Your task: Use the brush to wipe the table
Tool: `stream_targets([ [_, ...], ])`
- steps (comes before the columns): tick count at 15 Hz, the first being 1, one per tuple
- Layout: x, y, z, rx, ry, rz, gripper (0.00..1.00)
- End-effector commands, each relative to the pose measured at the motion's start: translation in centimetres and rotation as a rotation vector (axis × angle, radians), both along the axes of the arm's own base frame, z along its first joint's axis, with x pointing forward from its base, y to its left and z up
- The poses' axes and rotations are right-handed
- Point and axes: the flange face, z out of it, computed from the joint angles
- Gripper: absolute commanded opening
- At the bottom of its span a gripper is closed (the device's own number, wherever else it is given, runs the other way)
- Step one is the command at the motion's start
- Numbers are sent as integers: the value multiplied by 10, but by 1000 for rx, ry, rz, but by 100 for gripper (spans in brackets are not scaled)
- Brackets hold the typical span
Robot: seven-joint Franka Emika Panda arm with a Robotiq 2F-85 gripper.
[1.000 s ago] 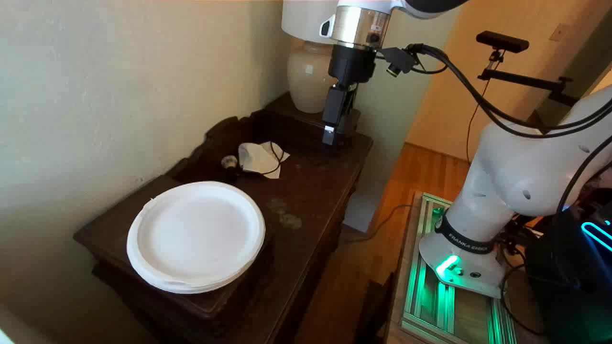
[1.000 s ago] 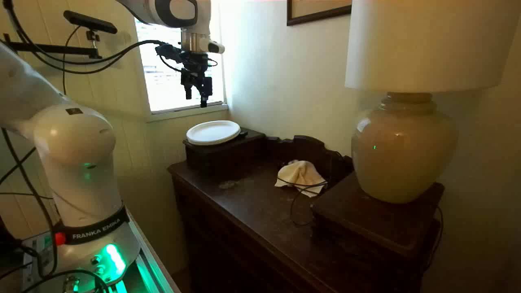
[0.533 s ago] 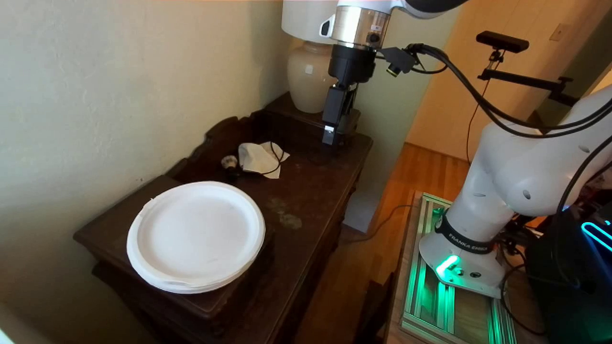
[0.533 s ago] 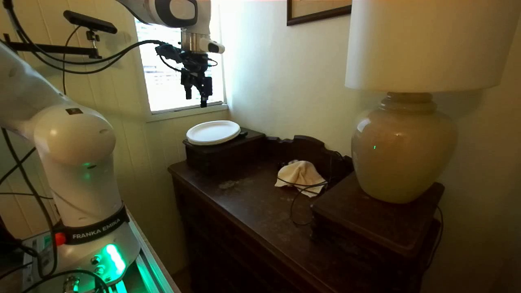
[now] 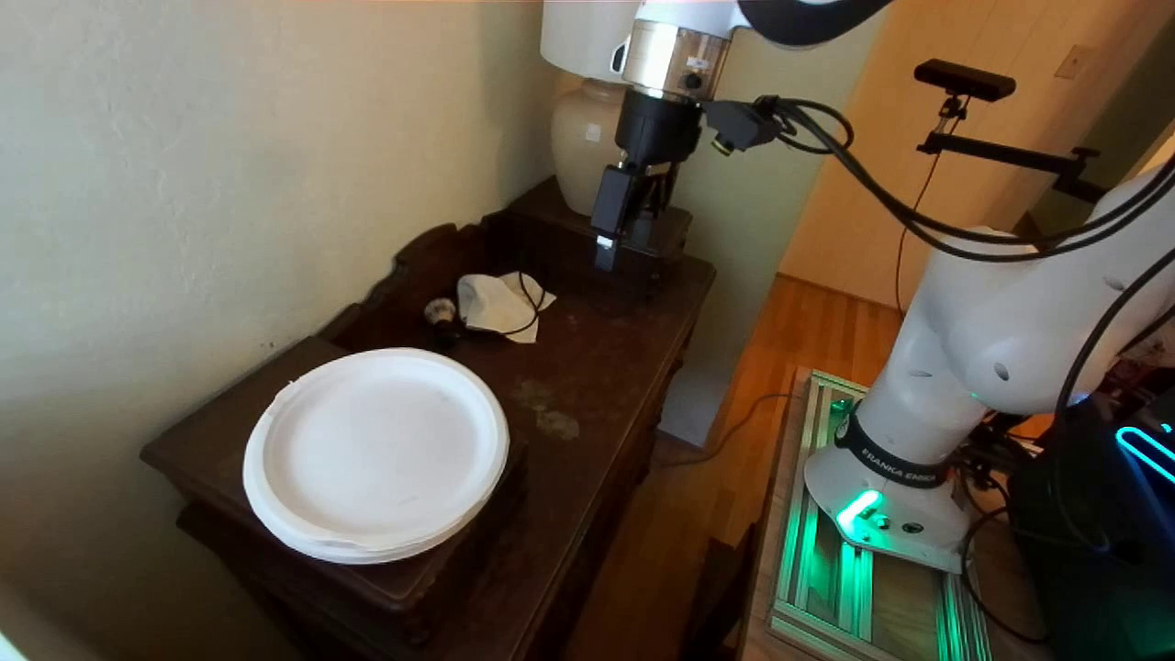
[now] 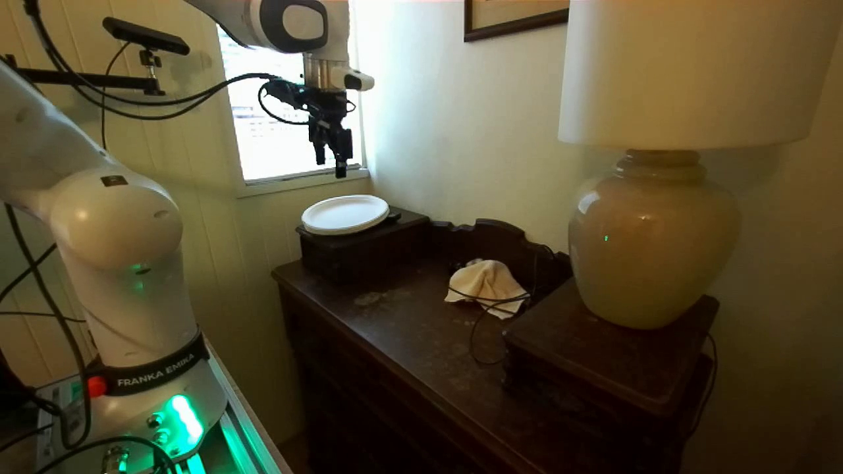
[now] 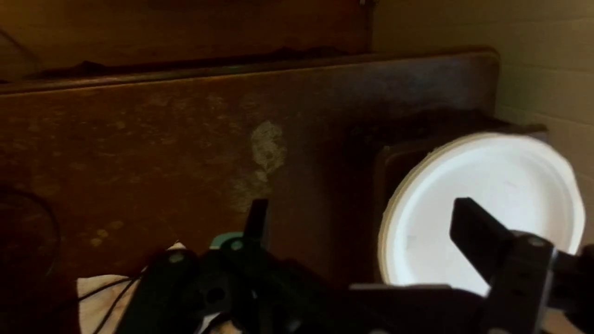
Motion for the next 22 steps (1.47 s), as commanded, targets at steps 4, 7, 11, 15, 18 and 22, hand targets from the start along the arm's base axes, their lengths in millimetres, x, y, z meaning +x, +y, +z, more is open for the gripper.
stream_targets([
  [4,81,-25,-69,-53,-69,-343,100],
  [7,112,-27,-100,-89,-131,-460,100],
  [11,149,-39,-127,-146,-236,-589,100],
  [15,182,-25,-154,-189,-275,-638,100],
  [18,173,-28,-153,-184,-252,-628,100],
  [22,173,-32,-152,-188,-255,-629,100],
])
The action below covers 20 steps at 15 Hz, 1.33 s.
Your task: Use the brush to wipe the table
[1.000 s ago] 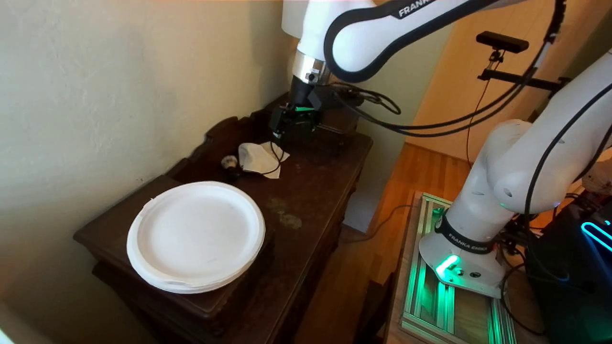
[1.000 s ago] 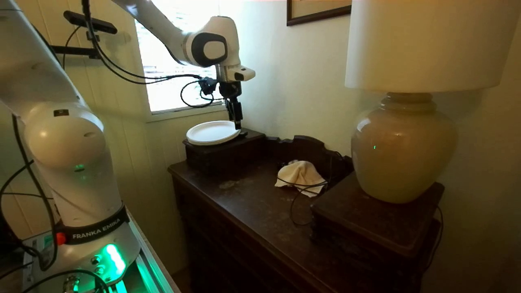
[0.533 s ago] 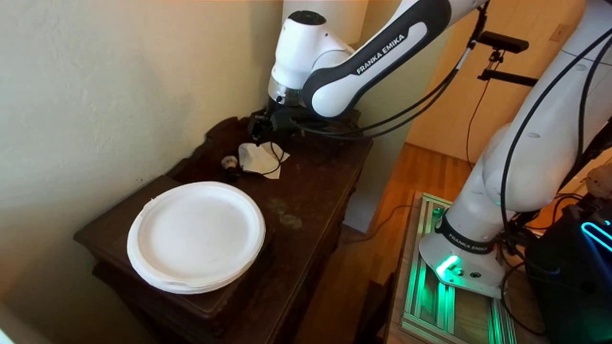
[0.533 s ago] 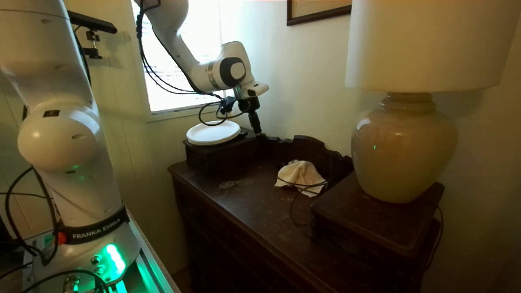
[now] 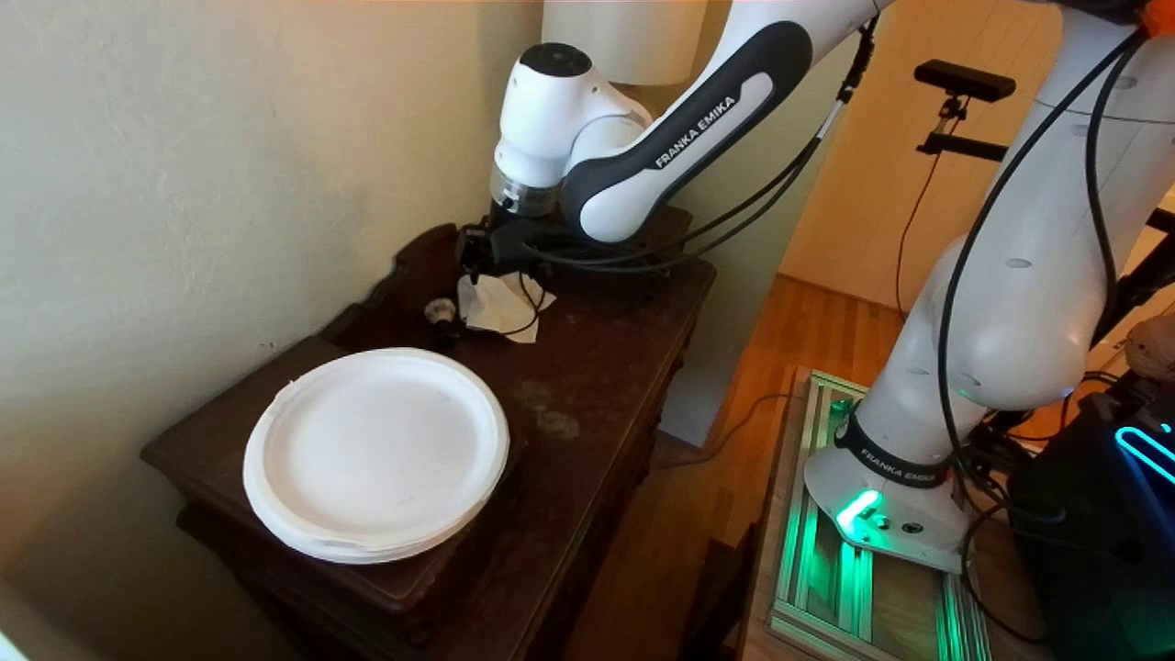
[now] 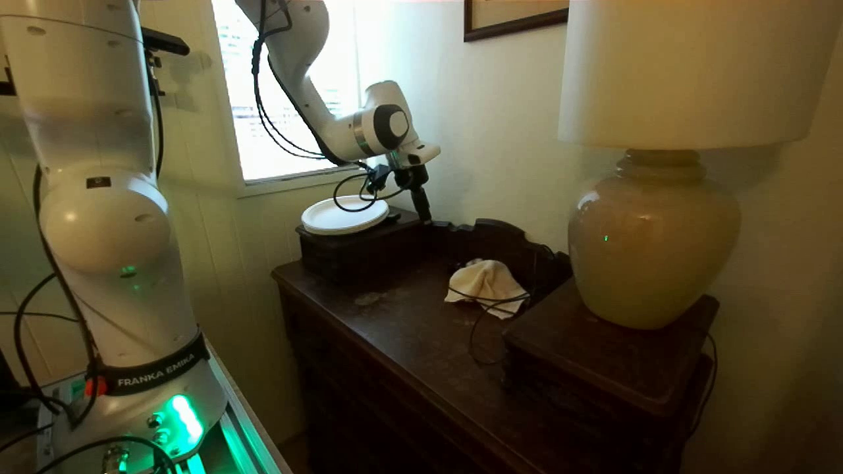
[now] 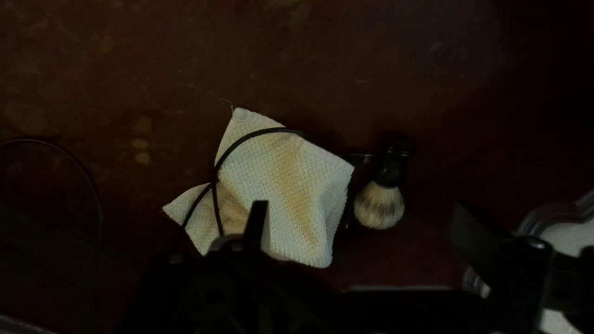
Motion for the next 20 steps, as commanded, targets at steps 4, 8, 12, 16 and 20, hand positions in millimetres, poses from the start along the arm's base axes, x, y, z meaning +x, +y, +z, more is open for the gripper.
stream_targets([
  [4,19,-9,-23,28,-13,-58,100],
  [8,47,-11,-59,46,-30,-102,100],
  [12,74,-4,-92,47,-34,-121,100],
  [16,95,4,-114,47,-30,-124,100],
  [20,111,9,-131,53,-28,-150,100],
])
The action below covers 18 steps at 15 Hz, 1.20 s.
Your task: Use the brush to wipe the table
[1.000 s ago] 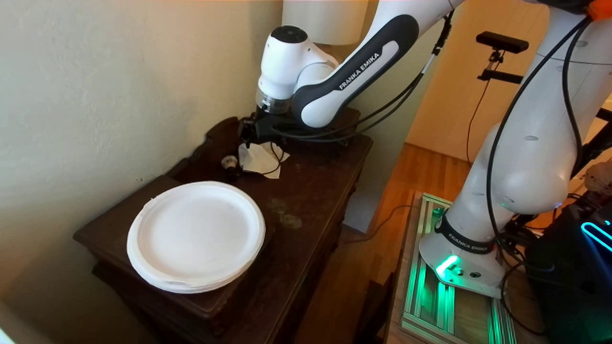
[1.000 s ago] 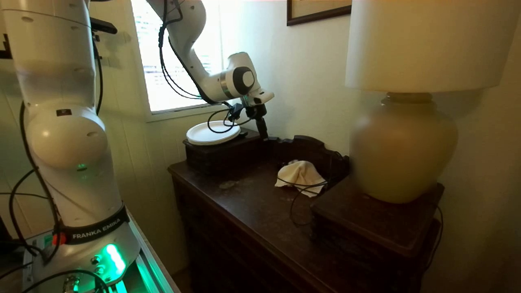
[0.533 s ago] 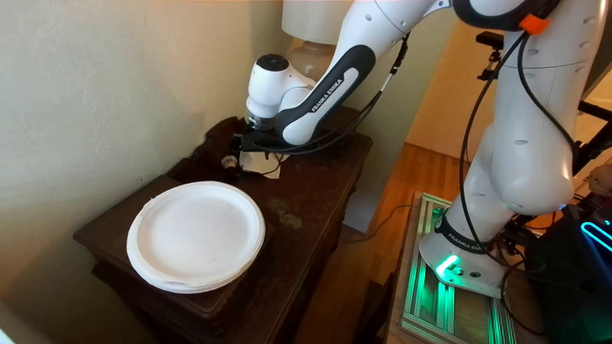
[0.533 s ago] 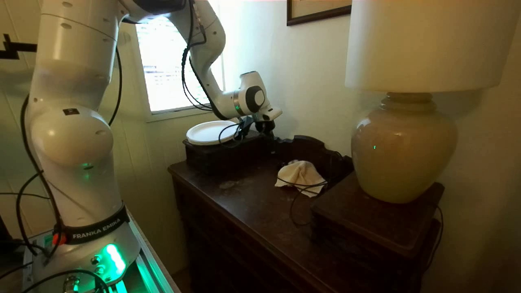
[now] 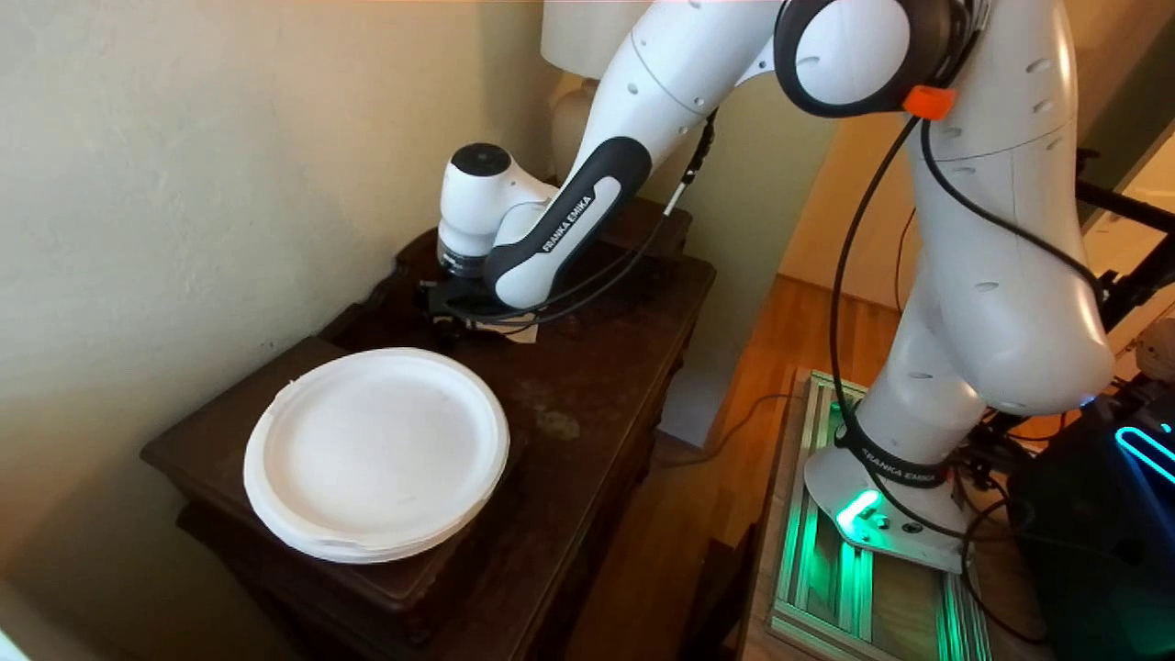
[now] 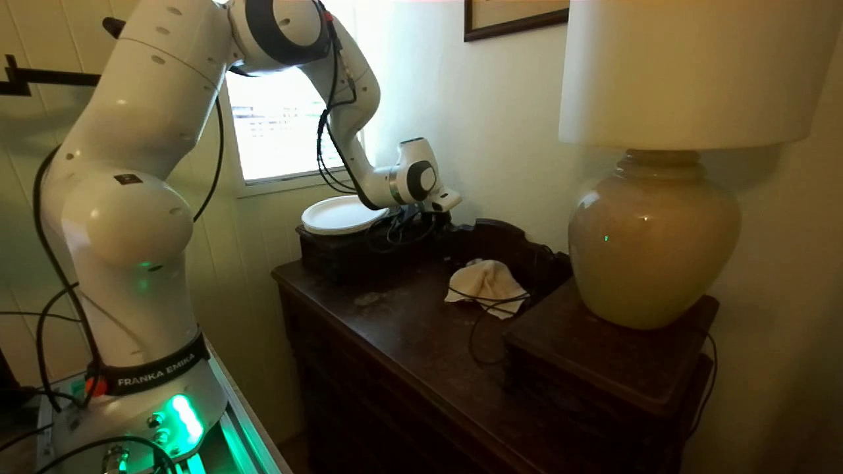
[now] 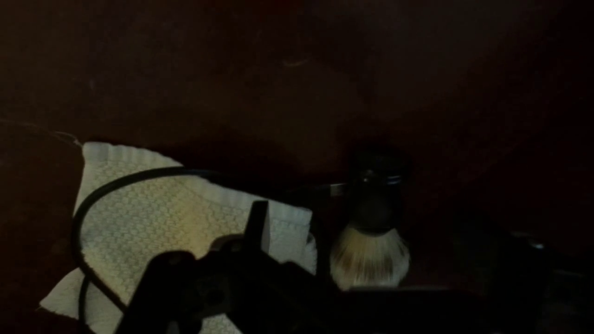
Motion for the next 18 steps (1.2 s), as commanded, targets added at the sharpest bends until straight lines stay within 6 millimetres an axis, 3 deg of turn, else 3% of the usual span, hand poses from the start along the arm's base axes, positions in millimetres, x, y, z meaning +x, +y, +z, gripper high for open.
stream_targets([
  [1,21,2,-14,6,-12,-22,100],
  [6,31,-2,-30,26,5,-42,100],
  [9,35,-3,-37,34,7,-37,92],
  [11,39,-3,-39,39,1,-32,84],
  [12,41,-3,-40,39,1,-27,74],
  [14,43,-1,-41,39,4,-18,71],
  [15,44,-1,-41,39,6,-12,59],
  [18,46,2,-41,39,7,5,38],
])
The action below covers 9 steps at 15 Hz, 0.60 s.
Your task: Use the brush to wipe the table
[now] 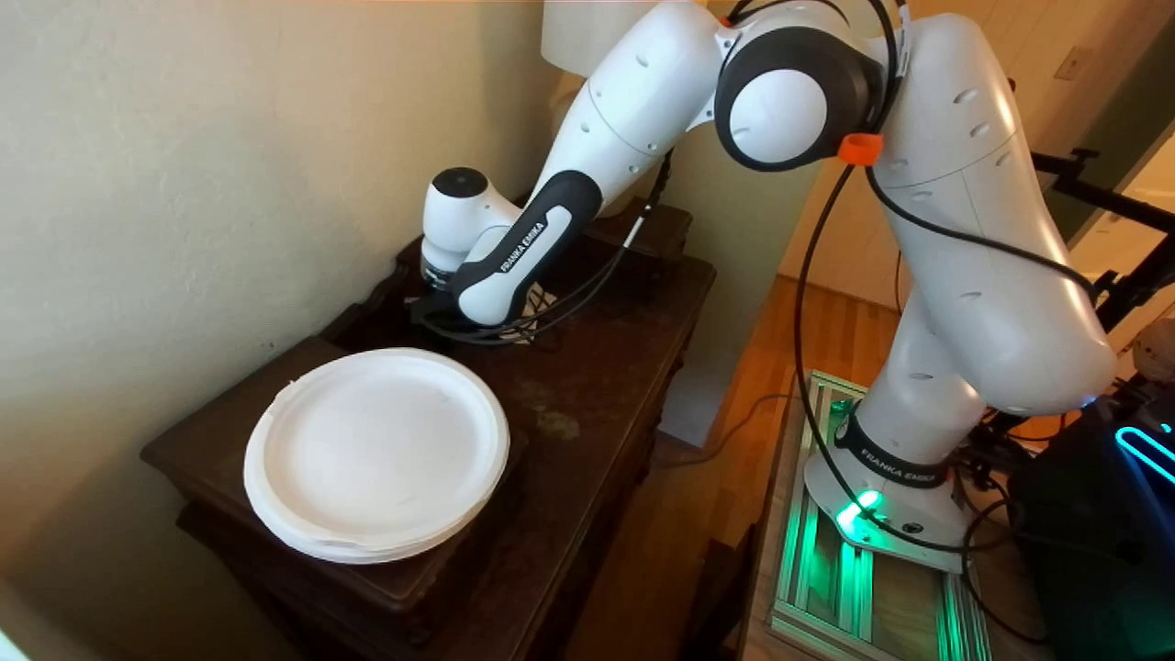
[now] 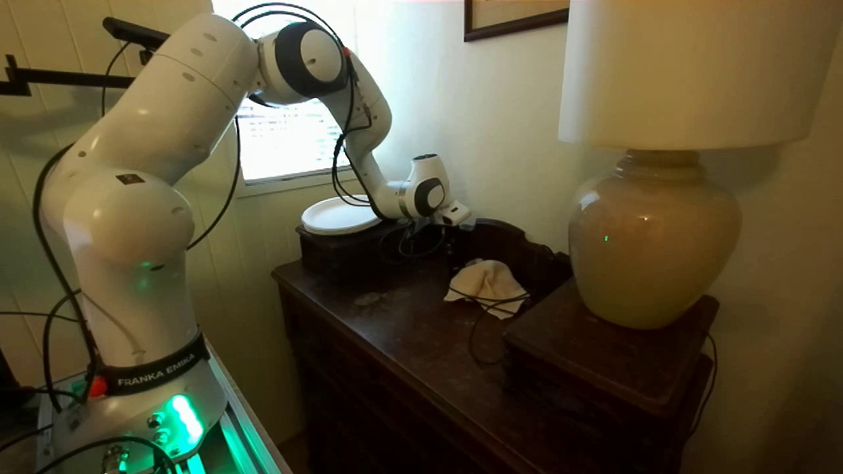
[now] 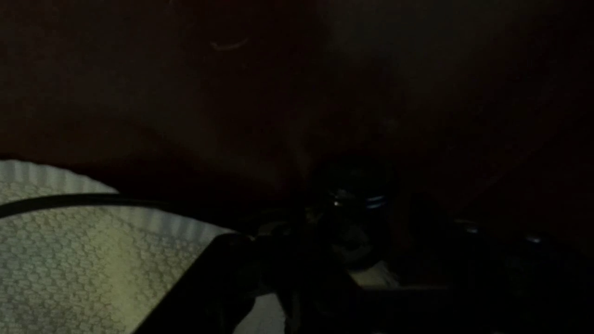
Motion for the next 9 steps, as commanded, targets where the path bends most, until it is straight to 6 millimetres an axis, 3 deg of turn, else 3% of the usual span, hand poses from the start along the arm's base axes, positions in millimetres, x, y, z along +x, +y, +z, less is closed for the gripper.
stream_targets([
  [1,8,5,1,11,2,16,31],
  [3,4,8,12,8,10,-4,16],
  [9,-27,19,71,152,78,-49,16],
])
